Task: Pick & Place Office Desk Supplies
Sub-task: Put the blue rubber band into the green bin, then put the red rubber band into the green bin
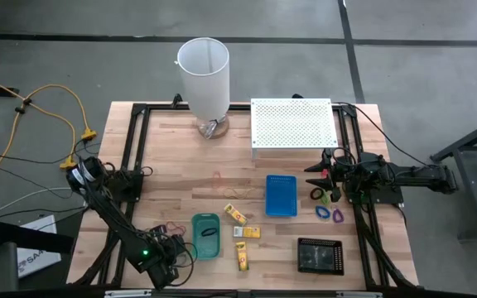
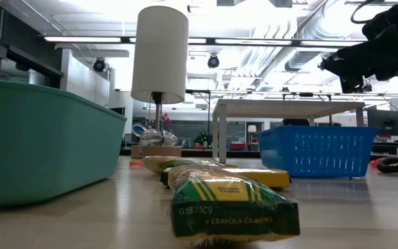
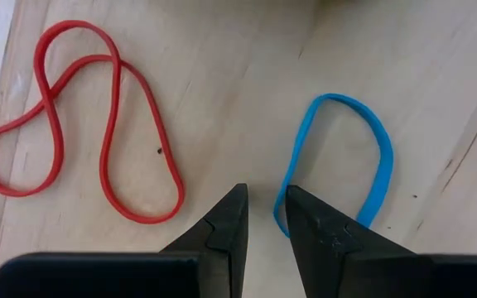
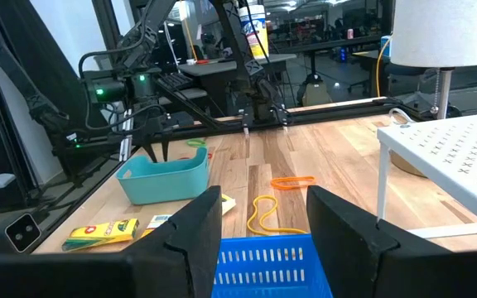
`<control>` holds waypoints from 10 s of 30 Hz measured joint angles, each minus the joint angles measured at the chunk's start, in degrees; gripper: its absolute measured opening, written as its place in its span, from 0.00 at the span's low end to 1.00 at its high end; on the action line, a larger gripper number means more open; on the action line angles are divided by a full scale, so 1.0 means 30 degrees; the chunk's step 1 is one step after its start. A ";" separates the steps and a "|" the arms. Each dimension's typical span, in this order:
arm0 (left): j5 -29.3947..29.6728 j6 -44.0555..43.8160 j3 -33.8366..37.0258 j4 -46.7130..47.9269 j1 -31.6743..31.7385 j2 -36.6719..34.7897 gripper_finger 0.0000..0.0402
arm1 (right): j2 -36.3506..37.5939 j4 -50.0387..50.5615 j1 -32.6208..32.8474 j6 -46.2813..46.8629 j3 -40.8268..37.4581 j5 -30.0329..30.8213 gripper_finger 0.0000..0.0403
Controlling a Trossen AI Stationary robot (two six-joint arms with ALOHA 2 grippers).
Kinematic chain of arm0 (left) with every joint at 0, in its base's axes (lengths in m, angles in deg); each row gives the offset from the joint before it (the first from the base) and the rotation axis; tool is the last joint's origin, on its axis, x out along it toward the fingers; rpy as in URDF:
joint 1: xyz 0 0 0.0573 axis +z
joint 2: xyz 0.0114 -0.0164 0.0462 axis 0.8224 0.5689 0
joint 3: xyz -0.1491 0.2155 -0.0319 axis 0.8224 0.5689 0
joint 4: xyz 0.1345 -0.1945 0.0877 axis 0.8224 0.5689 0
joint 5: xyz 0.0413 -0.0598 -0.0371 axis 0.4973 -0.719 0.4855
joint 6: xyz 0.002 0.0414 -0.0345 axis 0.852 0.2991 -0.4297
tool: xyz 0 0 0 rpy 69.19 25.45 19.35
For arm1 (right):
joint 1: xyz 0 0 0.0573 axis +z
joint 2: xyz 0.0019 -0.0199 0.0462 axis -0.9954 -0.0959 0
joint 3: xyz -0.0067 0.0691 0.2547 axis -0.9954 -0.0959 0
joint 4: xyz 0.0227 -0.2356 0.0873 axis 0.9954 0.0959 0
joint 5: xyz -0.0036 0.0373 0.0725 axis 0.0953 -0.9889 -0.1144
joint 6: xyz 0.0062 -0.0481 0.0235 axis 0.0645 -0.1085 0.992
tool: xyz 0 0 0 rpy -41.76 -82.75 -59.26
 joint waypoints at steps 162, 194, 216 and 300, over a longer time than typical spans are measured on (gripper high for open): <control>0.0729 0.6990 -0.0007 0.3266 0.6578 -0.6513 0.24 | 0.0002 0.0000 -0.0002 -0.0004 0.0002 0.0003 0.41; 0.3713 0.5972 0.5027 0.0182 0.2339 -0.6114 0.24 | 0.0002 0.0000 0.0001 0.0000 0.0002 -0.0001 0.41; 0.3219 0.8098 0.5027 -0.1612 0.3483 -0.4518 0.24 | -0.0004 0.0000 -0.0003 0.0000 0.0006 -0.0001 0.41; 0.4680 0.6219 0.5071 0.0265 0.3483 -1.0797 0.00 | -0.0001 0.0000 0.0000 0.0000 -0.0001 0.0006 0.41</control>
